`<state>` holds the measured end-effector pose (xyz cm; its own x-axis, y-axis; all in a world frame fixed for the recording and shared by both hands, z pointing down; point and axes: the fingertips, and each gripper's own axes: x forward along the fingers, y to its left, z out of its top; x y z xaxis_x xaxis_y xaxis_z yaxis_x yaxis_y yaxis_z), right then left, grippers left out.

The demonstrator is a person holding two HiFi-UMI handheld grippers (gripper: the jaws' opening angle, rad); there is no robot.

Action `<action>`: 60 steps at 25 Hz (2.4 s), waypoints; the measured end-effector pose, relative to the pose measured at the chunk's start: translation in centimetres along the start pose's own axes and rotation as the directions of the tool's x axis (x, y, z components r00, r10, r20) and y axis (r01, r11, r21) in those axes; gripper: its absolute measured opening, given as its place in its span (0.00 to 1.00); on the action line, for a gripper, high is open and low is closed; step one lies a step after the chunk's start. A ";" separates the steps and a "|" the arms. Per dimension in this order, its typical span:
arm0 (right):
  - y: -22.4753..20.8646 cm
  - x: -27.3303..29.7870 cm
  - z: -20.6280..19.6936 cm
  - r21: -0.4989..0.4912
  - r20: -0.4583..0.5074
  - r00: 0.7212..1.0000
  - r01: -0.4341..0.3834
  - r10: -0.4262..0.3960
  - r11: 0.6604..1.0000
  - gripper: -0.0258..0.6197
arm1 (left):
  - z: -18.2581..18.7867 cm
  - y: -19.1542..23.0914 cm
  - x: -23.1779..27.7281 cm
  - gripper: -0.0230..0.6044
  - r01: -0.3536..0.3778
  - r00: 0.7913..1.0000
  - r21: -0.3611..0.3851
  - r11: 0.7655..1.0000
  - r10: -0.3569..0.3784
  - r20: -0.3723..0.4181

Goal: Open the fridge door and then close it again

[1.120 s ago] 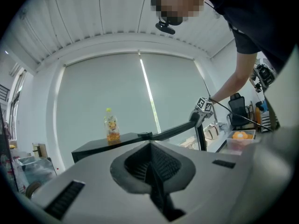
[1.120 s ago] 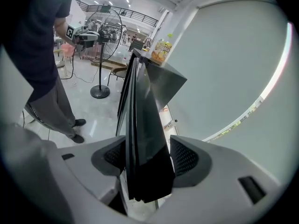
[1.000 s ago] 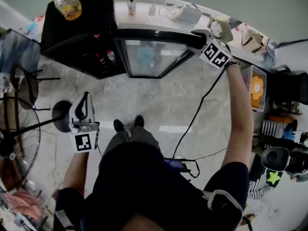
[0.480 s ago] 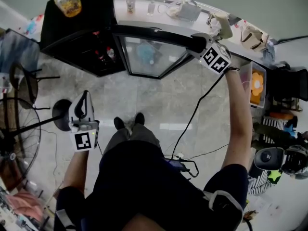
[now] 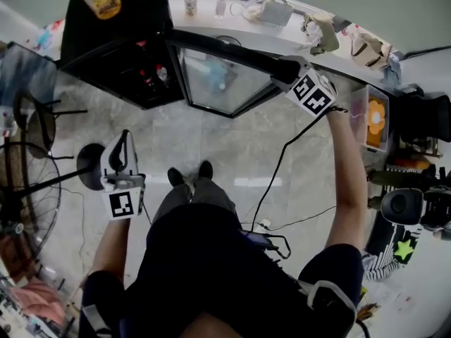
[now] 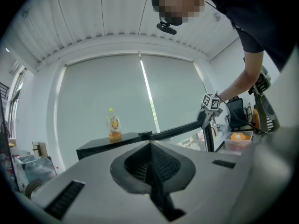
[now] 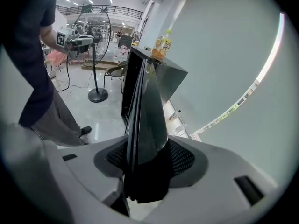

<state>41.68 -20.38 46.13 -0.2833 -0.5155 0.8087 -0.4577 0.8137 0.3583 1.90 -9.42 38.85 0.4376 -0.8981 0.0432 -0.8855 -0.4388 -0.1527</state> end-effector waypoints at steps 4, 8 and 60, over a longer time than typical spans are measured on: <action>1.3 -0.2 -0.1 0.040 -0.056 0.998 -0.002 0.005 0.999 0.39 | -0.2 0.1 -0.6 0.07 0.004 1.000 -0.003 1.000 -0.004 0.001; 2.4 -0.6 0.5 0.069 -0.071 0.997 0.011 -0.006 0.998 0.39 | -0.2 0.4 -1.3 0.07 0.004 1.000 -0.004 1.000 -0.004 0.003; 20.2 -3.9 12.9 0.526 0.142 0.985 0.010 -0.100 0.850 0.45 | -1.8 4.4 -8.2 0.07 -0.020 1.000 -0.011 1.000 0.020 0.005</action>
<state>22.66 -5.40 44.18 -0.3531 -0.6272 0.6942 -0.8355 0.5453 0.0677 -5.84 -4.02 39.59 0.4204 -0.9067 0.0352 -0.8958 -0.4209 -0.1426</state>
